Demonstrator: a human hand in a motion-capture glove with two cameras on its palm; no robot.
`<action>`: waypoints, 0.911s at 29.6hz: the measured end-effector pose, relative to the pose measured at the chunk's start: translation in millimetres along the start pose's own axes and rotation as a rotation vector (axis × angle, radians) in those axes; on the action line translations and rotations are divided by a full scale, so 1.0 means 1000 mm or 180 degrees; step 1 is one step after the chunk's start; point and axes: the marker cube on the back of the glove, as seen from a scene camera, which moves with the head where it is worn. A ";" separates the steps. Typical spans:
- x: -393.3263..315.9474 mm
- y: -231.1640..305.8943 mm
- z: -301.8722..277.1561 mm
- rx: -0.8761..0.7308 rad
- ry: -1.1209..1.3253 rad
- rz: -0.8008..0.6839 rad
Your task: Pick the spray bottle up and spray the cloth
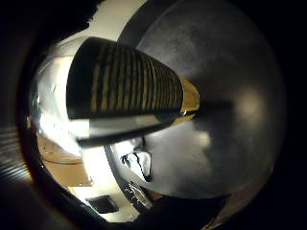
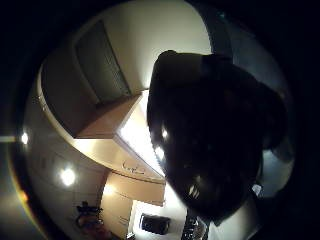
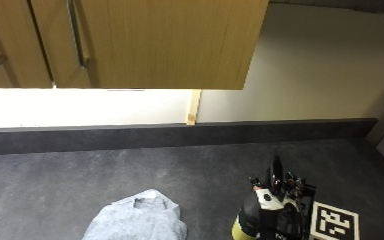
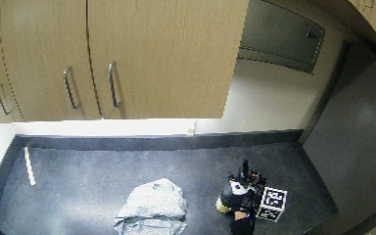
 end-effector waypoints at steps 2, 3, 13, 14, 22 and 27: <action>-0.001 -0.001 0.001 0.0000 0.0005 0.0008; -0.002 -0.001 0.002 -0.0005 0.0001 0.0015; -0.008 0.003 0.009 -0.0065 -0.0129 -0.0047; -0.007 0.004 0.009 -0.0061 -0.0141 -0.0055; -0.008 0.004 0.012 -0.0040 -0.0269 -0.0230; -0.007 0.003 0.012 -0.0011 -0.0236 -0.0349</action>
